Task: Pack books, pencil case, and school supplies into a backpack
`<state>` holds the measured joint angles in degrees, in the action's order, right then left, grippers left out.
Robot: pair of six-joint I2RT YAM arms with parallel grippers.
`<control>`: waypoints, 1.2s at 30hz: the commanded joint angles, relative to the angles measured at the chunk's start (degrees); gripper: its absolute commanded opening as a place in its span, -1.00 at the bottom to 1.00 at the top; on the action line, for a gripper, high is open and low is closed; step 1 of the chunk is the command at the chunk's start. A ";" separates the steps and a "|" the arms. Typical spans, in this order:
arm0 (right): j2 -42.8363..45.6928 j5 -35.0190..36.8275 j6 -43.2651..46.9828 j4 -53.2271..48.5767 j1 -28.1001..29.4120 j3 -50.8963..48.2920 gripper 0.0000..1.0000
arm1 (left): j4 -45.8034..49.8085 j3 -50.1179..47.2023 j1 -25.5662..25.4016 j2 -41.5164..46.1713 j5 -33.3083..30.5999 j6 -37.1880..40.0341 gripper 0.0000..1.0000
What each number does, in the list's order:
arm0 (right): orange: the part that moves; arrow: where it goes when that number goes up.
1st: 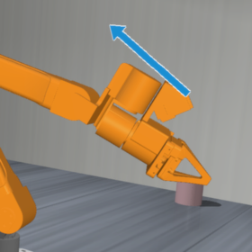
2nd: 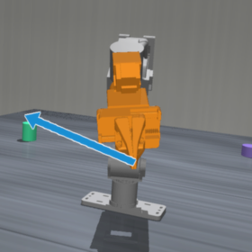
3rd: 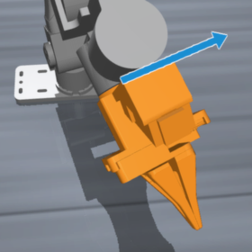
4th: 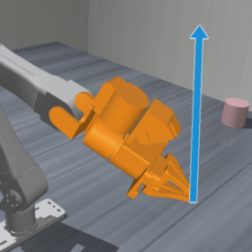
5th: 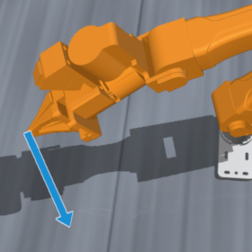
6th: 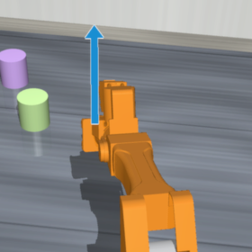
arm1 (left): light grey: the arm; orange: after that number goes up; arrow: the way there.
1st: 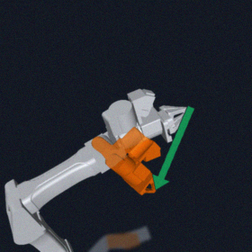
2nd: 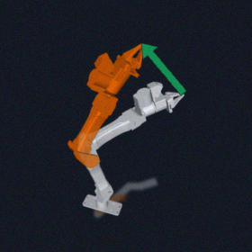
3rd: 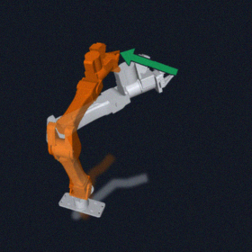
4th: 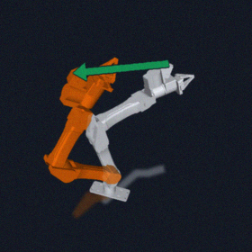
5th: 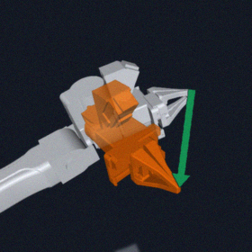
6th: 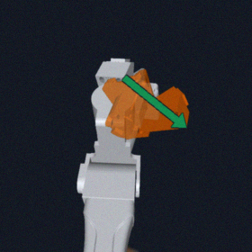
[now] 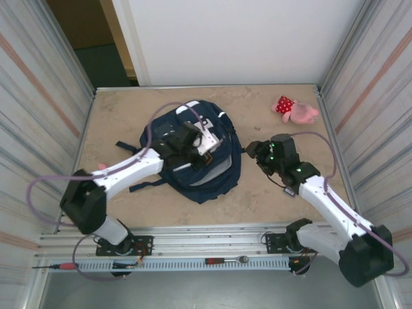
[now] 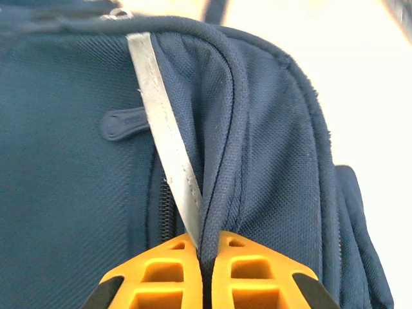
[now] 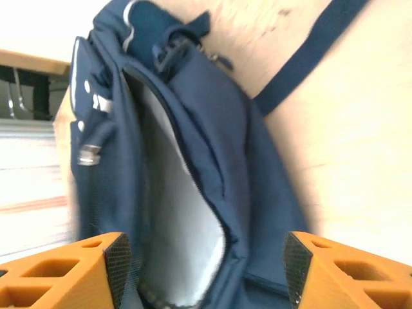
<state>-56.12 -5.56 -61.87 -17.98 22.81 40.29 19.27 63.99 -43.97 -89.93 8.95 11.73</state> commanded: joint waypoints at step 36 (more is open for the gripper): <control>-36.65 3.28 90.76 -7.82 35.02 19.32 0.30 | 1.74 -20.71 30.12 27.09 15.07 -23.62 0.33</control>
<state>-90.45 -5.37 23.79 -27.88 57.84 58.85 20.97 44.31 -14.98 -64.31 21.63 -9.72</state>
